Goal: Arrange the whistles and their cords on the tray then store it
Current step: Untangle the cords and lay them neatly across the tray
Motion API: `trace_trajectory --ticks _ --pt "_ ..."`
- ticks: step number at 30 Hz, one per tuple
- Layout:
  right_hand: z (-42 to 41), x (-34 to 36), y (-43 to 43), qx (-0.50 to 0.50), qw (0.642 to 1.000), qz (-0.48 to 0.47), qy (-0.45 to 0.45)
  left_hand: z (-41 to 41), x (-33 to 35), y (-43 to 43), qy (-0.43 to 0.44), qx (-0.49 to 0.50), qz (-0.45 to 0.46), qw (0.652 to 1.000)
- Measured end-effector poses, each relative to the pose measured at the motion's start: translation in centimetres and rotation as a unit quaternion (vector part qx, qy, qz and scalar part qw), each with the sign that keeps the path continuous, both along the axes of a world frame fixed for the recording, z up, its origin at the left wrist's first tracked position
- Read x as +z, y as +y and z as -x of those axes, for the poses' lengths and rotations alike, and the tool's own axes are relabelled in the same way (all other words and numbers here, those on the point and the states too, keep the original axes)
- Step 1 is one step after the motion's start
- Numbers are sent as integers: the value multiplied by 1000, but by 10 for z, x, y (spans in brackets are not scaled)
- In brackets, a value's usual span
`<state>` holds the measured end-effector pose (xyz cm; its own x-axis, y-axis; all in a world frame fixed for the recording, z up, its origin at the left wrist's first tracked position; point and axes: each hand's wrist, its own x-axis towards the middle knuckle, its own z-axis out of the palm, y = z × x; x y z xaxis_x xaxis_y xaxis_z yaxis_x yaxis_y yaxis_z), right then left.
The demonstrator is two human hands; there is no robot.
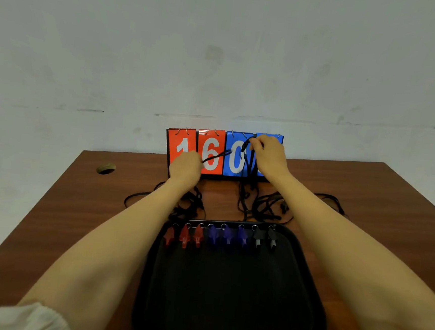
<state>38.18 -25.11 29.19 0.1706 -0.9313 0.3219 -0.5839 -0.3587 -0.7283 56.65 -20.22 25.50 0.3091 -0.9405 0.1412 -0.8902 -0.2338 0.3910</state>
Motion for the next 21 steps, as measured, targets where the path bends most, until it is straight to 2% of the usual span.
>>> trace_trajectory --ticks 2,4,6,8,11,13,16,18,21 --pt "2 -1 3 18 1000 -2 23 -9 -7 4 -26 18 -89 995" --pt "2 -2 7 43 998 -5 42 -4 -11 7 29 -14 -112 993" --pt "0 -2 9 56 998 0 39 13 -6 11 139 -83 -53 985" --pt "-2 -1 13 62 997 9 37 34 3 14 258 -143 -6 955" --pt "-4 1 16 76 997 8 32 52 11 16 349 -181 39 919" --pt "-3 3 15 60 998 17 16 52 6 13 360 -152 66 918" --pt "1 9 11 6 999 33 -34 36 -10 10 317 -42 44 946" --pt "3 9 9 4 999 26 -22 25 -16 10 293 23 27 955" --pt "3 0 10 26 999 15 30 24 -7 16 264 50 -40 962"
